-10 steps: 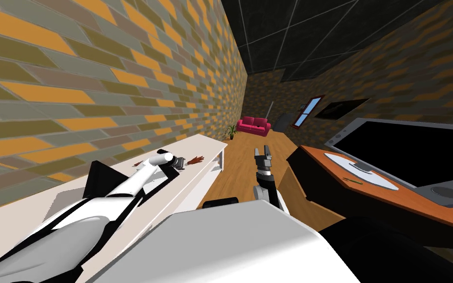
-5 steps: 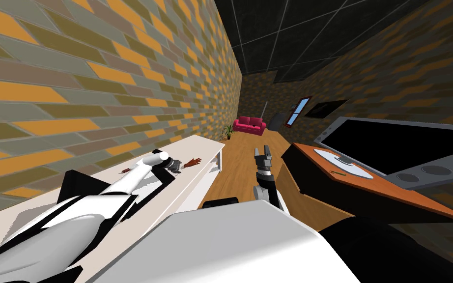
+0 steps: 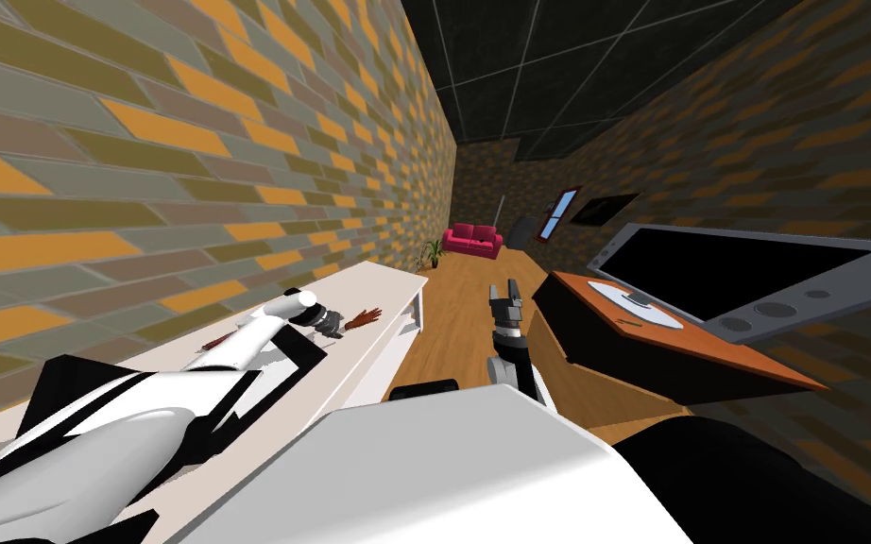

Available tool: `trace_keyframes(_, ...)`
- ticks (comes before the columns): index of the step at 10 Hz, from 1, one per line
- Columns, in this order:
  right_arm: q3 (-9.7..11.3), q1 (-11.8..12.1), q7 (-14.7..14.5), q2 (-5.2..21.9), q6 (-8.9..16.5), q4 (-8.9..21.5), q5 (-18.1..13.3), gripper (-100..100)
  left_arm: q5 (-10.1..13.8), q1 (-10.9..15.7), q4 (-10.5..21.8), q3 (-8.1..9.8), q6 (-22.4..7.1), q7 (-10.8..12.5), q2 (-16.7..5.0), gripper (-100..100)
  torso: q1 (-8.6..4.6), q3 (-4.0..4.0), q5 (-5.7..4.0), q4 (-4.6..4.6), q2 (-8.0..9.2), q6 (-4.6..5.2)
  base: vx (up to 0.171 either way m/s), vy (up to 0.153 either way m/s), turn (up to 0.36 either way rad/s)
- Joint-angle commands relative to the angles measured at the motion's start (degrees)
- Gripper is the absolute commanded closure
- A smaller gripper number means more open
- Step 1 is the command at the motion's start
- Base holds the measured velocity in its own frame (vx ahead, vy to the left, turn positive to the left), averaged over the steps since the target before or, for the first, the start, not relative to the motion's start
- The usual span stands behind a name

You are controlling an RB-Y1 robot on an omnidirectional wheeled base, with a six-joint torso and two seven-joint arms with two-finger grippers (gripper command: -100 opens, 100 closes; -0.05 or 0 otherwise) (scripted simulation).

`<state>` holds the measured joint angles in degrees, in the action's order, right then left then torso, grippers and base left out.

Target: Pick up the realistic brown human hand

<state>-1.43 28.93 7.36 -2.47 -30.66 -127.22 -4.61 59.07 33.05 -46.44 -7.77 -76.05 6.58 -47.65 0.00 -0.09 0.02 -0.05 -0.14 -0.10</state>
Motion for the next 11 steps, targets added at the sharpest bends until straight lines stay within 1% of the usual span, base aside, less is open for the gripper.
trace_keyframes(1,0.0,0.0,0.0,0.0,0.0,0.0,0.0,0,0.0,0.0,0.0,0.0,0.0,0.0,0.0,0,0.0,0.0,0.0,0.0,0.0,0.0,0.0,0.0,0.0)
trace_keyframes(2,0.0,0.0,0.0,0.0,0.0,0.0,0.0,0,-1.39,0.78,0.37,-0.1,0.43,1.59,1.35,-100,-0.02,0.05,-0.01,0.02,0.07,0.0,-0.026,0.051,-0.086)
trace_keyframes(5,-0.01,-0.02,0.0,0.01,0.0,0.0,0.0,0,-5.51,3.14,1.54,-0.42,1.63,6.38,5.39,-100,0.56,0.23,0.12,0.1,0.4,0.01,-0.087,0.163,-0.126)
trace_keyframes(6,-0.01,-0.02,0.0,0.02,0.01,0.0,0.0,0,-5.51,3.14,1.54,-0.42,1.63,6.4,5.39,-100,0.6,0.27,0.14,0.1,0.46,0.0,-0.082,0.104,-0.046)
trace_keyframes(8,0.0,-0.01,0.0,0.01,0.0,0.0,0.0,0,-8.26,4.71,2.31,-0.63,2.43,9.42,8.09,-100,0.26,0.22,0.06,0.09,0.37,0.0,-0.069,0.083,-0.081)
trace_keyframes(11,-0.01,-0.02,0.0,0.01,0.0,0.0,0.0,0,-12.39,7.07,3.48,-0.94,3.63,14.42,12.13,-100,0.52,0.23,0.12,0.09,0.39,0.0,-0.087,0.135,-0.176)
